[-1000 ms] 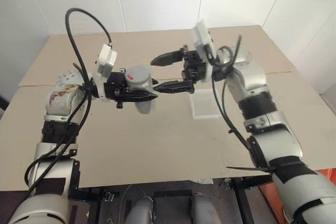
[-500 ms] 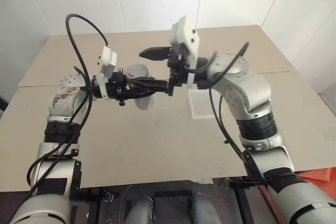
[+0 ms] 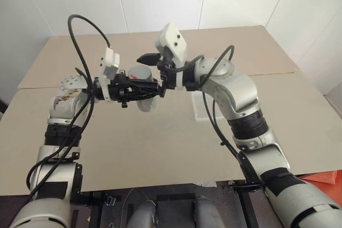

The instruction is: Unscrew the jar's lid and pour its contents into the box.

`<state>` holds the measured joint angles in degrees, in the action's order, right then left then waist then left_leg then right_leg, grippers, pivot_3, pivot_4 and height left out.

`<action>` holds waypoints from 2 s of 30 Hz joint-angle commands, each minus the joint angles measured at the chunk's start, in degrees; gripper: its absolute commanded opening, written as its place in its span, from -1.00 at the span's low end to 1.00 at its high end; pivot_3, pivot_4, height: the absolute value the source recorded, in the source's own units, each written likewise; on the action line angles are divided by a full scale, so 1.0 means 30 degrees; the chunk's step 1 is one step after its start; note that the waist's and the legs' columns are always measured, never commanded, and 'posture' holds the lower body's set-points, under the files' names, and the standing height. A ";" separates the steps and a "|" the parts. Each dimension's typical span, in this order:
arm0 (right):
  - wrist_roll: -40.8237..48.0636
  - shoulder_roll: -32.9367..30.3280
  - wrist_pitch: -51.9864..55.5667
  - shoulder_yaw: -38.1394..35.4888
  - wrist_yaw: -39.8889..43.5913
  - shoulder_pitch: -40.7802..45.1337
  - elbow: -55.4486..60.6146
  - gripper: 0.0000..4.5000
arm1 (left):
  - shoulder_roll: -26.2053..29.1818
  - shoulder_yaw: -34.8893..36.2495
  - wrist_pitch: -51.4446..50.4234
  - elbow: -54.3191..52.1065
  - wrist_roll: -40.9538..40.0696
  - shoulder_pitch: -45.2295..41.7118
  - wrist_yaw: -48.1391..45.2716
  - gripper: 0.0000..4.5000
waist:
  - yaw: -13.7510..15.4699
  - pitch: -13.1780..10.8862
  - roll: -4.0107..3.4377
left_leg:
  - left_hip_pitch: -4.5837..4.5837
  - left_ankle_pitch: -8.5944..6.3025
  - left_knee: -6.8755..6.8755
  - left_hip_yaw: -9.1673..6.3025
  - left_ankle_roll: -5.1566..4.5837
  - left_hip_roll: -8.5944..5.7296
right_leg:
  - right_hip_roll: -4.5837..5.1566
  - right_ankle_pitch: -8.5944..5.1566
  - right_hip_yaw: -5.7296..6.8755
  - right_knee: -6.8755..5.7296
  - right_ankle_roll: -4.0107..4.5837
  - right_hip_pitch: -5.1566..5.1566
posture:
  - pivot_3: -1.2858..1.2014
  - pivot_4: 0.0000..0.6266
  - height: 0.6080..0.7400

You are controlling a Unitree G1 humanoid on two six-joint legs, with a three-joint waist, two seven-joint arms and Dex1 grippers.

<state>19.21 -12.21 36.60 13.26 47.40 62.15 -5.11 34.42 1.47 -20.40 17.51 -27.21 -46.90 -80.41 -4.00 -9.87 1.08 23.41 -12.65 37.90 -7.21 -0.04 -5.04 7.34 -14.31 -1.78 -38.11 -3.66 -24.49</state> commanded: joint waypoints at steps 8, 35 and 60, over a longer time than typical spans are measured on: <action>0.0329 -0.2743 -0.0752 -0.1905 0.0897 -0.0374 -0.0751 0.98 | 0.1079 0.0991 -0.0622 -0.2260 -0.1226 0.0790 -0.0487 -0.13 | 0.0006 0.0000 0.0000 | -0.0001 -0.0002 0.0000 0.0001 -0.0003 0.0003 | -0.0002 0.0000 0.0000 0.0005 0.0000 0.0002 | 0.03 -0.52 1.00; 0.1690 -0.1537 0.0138 -0.1401 0.0660 -0.0100 0.2307 0.98 | -0.0506 0.0012 0.1000 0.0622 -0.0013 -0.1034 -0.0068 -0.13 | 0.0025 0.0001 0.0003 | -0.0026 -0.0009 -0.0002 0.0030 -0.0015 0.0005 | -0.0003 0.0000 -0.0021 0.0008 0.0000 0.0019 | 0.03 -0.52 1.00; 0.0304 -0.2332 -0.0799 -0.1733 0.0895 0.0253 -0.0705 0.98 | 0.0808 0.0375 0.0261 -0.0525 -0.0401 -0.0189 -0.0463 -0.13 | 0.0001 0.0001 0.0002 | -0.0023 -0.0009 -0.0003 0.0030 -0.0015 0.0004 | -0.0003 -0.0001 -0.0025 0.0003 0.0000 0.0007 | 0.03 -0.52 1.00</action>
<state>21.47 -16.46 34.98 12.56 52.00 63.00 -6.66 35.39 1.07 -20.14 19.24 -27.01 -47.16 -80.02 -4.00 -9.86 1.09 23.34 -12.68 37.89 -7.12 -0.09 -5.03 7.33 -14.31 -1.85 -38.11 -3.66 -24.47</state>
